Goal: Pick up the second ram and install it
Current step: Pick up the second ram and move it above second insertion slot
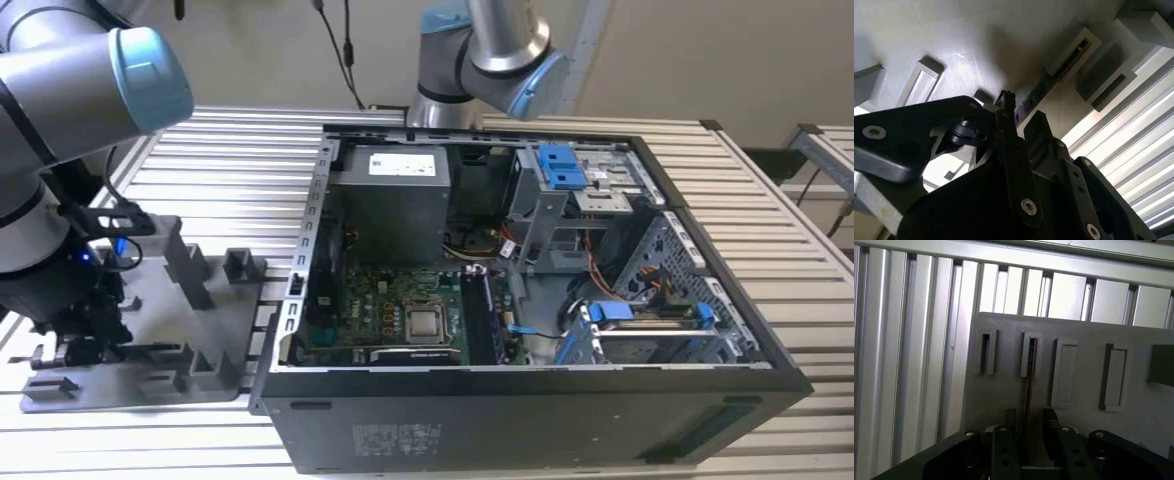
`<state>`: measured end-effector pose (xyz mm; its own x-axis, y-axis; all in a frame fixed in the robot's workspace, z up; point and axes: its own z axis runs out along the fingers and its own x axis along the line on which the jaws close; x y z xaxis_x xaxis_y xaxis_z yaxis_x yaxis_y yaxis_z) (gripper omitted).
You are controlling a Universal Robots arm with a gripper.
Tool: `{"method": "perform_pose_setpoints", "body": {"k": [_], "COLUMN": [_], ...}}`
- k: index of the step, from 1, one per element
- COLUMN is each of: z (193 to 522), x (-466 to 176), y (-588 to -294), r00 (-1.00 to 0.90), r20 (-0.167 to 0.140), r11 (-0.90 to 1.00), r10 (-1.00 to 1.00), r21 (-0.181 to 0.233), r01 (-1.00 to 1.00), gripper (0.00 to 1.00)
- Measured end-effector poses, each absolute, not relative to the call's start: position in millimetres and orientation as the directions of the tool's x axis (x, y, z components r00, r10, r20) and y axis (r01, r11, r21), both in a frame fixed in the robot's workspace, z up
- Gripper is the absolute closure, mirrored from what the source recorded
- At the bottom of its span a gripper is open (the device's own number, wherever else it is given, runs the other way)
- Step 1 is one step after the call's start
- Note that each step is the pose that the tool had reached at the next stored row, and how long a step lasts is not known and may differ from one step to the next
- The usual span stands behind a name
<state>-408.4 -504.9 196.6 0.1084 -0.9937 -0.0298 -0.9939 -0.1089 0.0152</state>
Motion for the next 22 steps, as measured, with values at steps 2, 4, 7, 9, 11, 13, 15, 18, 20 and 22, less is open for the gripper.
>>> {"method": "perform_pose_setpoints", "body": {"k": [2, 4, 7, 9, 11, 13, 15, 18, 20, 22], "z": [196.6, 196.5, 196.5, 196.5, 196.5, 196.5, 196.5, 196.7, 199.2, 204.6], "x": [-408.4, -408.4, -408.4, -408.4, -408.4, -408.4, -408.4, -408.4, -408.4, -408.4], "y": [-504.9, -504.9, -504.9, -504.9, -504.9, -504.9, -504.9, -504.9, -504.9, -504.9], "r00": [0.108, 0.108, 0.108, 0.108, 0.108, 0.108, 0.108, 0.108, 0.108, 0.108], "r20": [-0.03, -0.03, -0.03, -0.03, -0.029, -0.029, -0.029, -0.029, -0.029, -0.029], "r11": [-0.109, -0.109, -0.109, -0.109, -0.109, -0.109, -0.109, -0.109, -0.109, -0.109], "r10": [-0.994, -0.994, -0.994, -0.994, -0.994, -0.994, -0.994, -0.994, -0.994, -0.994], "r21": [0.015, 0.015, 0.015, 0.015, 0.015, 0.015, 0.015, 0.015, 0.015, 0.015], "r01": [-0.994, -0.994, -0.994, -0.994, -0.994, -0.994, -0.994, -0.994, -0.994, -0.994], "gripper": [0.73, 0.79, 0.85, 0.85, 0.85, 0.86, 0.86, 0.86, 0.86, 0.86]}}
